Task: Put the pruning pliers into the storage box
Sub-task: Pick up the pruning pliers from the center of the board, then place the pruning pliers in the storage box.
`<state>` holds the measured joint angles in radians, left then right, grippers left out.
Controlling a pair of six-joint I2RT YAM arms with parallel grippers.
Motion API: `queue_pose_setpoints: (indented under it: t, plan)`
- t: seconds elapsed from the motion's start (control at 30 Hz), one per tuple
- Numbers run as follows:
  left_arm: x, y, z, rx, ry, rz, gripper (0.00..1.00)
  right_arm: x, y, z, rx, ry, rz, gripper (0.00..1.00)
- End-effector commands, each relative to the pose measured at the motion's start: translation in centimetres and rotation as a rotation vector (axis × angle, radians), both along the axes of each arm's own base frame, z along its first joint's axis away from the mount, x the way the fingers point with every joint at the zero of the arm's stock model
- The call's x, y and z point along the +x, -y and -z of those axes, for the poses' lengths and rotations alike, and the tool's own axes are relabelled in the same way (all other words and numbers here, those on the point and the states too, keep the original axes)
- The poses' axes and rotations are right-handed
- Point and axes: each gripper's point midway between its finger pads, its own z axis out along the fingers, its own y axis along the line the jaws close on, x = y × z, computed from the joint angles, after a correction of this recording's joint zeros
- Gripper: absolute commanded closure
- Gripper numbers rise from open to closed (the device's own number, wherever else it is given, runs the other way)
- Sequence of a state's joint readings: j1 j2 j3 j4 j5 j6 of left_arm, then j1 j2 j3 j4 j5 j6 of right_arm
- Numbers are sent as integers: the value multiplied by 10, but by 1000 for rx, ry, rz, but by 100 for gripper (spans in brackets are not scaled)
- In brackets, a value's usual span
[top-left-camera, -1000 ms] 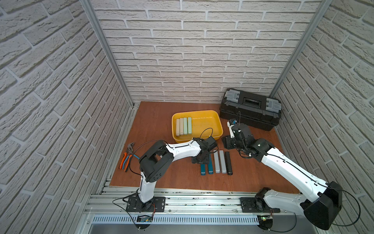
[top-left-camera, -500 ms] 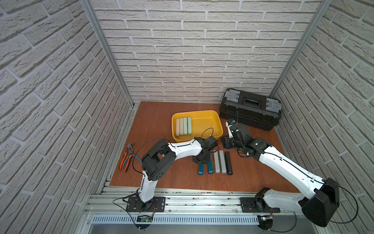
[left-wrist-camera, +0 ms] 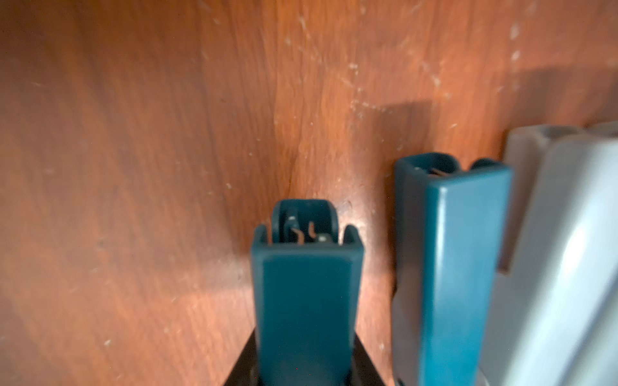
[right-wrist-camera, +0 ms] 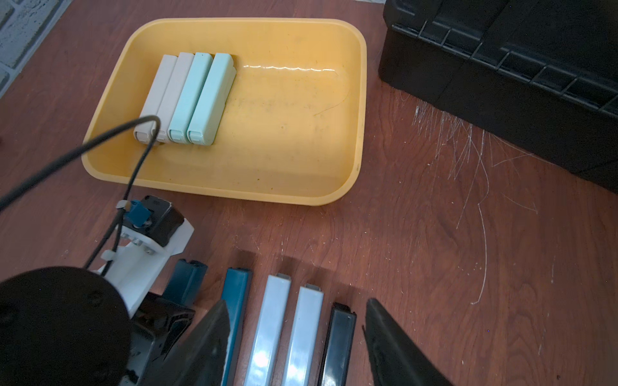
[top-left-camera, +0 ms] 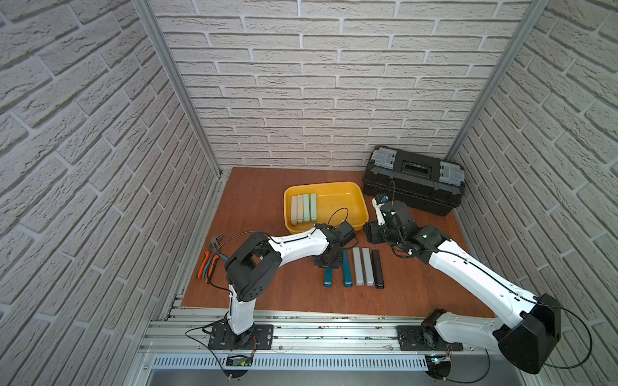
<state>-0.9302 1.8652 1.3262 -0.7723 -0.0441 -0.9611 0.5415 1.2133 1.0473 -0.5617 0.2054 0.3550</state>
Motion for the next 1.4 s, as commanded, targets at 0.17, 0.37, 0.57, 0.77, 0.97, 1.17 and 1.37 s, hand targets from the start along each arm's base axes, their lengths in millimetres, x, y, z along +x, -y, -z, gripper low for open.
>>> queue_pose_setpoints:
  t: [0.17,0.37,0.57,0.77,0.97,1.17,1.37]
  plan:
    - [40,-2,-77,-77,133,-34,77,0,0,-29,45,86,5,35]
    - [90,-9,-118,-95,225,-45,77,-5,2,-29,60,94,8,35]
    - [143,-12,-138,-110,290,-42,77,-10,4,-25,60,89,8,35]
    - [200,-9,-134,-123,330,-40,77,-15,3,-22,67,63,-3,35]
    - [246,0,-113,-113,354,-39,76,-12,4,-20,42,56,-6,35]
    - [273,0,-86,-109,345,-53,76,-7,4,-18,34,59,10,34]
    - [284,-5,-58,-88,327,-59,76,-6,0,-11,33,26,1,34]
